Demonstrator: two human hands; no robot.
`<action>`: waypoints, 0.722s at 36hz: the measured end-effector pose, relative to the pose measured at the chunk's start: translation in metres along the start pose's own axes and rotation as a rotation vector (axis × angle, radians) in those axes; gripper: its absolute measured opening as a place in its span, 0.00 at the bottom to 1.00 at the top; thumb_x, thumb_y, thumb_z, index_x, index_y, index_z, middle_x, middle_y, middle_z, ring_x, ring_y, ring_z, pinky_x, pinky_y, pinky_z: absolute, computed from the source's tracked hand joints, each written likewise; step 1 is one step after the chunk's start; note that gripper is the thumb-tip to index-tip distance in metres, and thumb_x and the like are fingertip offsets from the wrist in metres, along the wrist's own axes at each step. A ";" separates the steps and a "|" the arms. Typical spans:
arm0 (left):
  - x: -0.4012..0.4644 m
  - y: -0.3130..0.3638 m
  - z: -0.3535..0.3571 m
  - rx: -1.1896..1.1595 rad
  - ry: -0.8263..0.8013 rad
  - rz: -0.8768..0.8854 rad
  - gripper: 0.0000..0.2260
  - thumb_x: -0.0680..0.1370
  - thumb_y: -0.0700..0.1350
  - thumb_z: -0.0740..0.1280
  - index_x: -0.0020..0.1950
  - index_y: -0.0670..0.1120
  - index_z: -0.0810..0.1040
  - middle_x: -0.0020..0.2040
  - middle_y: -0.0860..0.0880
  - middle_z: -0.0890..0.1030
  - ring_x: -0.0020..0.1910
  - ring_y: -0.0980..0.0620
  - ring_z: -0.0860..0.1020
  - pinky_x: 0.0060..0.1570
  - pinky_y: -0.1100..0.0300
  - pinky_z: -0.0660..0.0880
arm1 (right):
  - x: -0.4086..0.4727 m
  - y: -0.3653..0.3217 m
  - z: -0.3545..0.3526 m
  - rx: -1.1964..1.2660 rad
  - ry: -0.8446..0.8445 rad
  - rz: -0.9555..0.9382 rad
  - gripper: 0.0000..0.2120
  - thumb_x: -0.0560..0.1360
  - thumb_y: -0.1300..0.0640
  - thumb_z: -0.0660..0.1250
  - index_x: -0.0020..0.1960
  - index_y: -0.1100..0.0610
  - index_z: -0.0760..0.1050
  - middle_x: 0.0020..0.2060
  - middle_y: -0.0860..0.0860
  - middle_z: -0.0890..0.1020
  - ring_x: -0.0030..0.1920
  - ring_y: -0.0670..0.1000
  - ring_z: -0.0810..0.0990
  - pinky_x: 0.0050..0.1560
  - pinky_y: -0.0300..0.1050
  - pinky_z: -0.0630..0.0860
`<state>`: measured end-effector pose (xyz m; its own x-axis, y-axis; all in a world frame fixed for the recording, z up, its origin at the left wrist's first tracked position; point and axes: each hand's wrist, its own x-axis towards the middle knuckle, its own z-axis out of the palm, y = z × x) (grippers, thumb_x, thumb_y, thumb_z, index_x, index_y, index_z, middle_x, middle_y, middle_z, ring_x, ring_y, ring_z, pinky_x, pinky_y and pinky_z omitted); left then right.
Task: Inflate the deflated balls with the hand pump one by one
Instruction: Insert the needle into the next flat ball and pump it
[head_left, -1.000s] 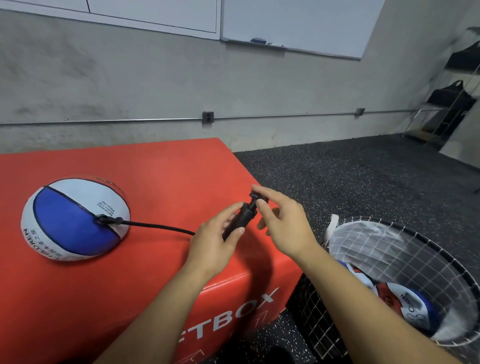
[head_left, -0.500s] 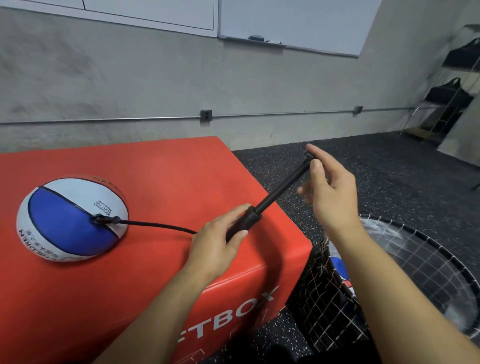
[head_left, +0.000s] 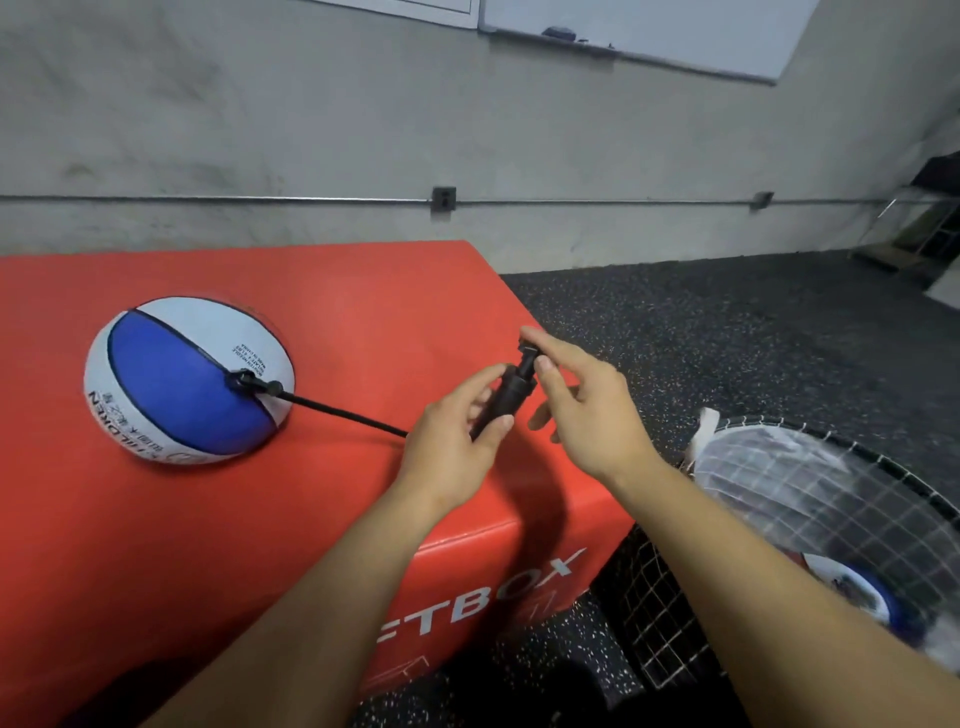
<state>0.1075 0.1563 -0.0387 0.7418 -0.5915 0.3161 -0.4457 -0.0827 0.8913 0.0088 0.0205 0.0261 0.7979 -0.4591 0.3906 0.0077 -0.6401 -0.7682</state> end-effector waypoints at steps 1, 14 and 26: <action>0.000 0.000 0.000 0.007 0.000 -0.002 0.26 0.74 0.51 0.70 0.68 0.73 0.69 0.59 0.52 0.83 0.58 0.54 0.84 0.63 0.46 0.80 | -0.001 0.002 0.001 0.001 -0.003 0.007 0.17 0.86 0.57 0.61 0.73 0.47 0.77 0.63 0.43 0.81 0.32 0.51 0.86 0.37 0.32 0.75; -0.003 0.010 0.009 0.183 -0.100 0.058 0.26 0.76 0.55 0.68 0.72 0.75 0.69 0.61 0.61 0.84 0.64 0.60 0.81 0.64 0.47 0.79 | 0.003 0.002 -0.049 0.157 0.228 0.054 0.15 0.87 0.60 0.60 0.69 0.49 0.78 0.49 0.47 0.83 0.31 0.48 0.81 0.29 0.43 0.76; -0.007 0.012 0.005 0.266 -0.132 0.096 0.27 0.76 0.55 0.68 0.73 0.74 0.67 0.61 0.60 0.84 0.60 0.56 0.82 0.60 0.48 0.80 | 0.000 -0.007 -0.081 0.187 0.446 0.052 0.16 0.88 0.56 0.58 0.72 0.48 0.77 0.52 0.44 0.82 0.31 0.49 0.80 0.30 0.41 0.75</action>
<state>0.0944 0.1550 -0.0319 0.6262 -0.7045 0.3340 -0.6387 -0.2178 0.7379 -0.0404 -0.0249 0.0729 0.4643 -0.7328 0.4973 0.1156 -0.5066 -0.8544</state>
